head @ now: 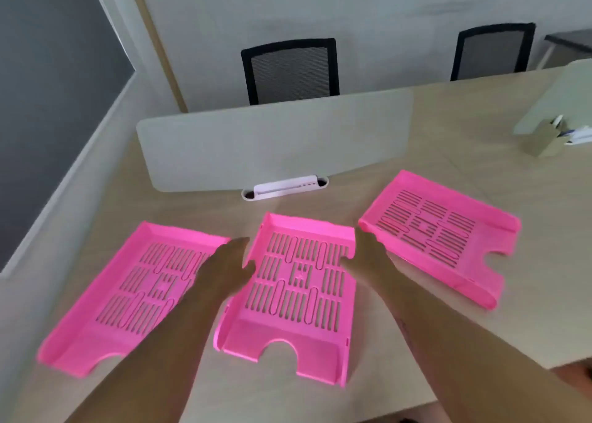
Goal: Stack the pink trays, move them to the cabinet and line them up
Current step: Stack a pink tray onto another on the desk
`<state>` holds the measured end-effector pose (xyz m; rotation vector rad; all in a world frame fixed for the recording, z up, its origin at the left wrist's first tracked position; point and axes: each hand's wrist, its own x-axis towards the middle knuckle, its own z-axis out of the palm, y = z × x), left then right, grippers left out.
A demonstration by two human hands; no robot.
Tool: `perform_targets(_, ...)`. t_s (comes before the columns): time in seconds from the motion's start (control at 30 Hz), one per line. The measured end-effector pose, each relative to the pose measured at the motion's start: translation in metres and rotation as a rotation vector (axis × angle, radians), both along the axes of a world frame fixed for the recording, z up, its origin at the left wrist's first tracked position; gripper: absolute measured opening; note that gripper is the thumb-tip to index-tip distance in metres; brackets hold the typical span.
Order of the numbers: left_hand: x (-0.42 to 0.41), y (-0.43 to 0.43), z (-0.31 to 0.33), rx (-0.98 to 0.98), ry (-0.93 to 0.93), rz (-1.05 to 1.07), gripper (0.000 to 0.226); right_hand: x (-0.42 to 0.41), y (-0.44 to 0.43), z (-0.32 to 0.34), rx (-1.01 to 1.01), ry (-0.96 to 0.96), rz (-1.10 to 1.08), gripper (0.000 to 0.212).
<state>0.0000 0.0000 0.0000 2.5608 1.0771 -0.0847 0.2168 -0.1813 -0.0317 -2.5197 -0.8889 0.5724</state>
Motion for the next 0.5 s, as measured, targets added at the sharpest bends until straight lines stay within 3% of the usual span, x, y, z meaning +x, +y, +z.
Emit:
perform_targets(0.17,-0.014,-0.008,-0.041,-0.189,0.008,0.053,0.052,-0.022,-0.02,-0.089,0.005,0.215,-0.067,0.073)
perform_targets(0.33,-0.016,-0.015,-0.06,-0.223,-0.027,0.193,0.049,-0.043,-0.026,-0.092,0.107,0.268,-0.131,0.049)
perform_targets(0.5,-0.023,-0.021,-0.071,-0.335,-0.126,0.373,0.036,-0.025,-0.025,-0.09,0.096,0.238,-0.085,0.066)
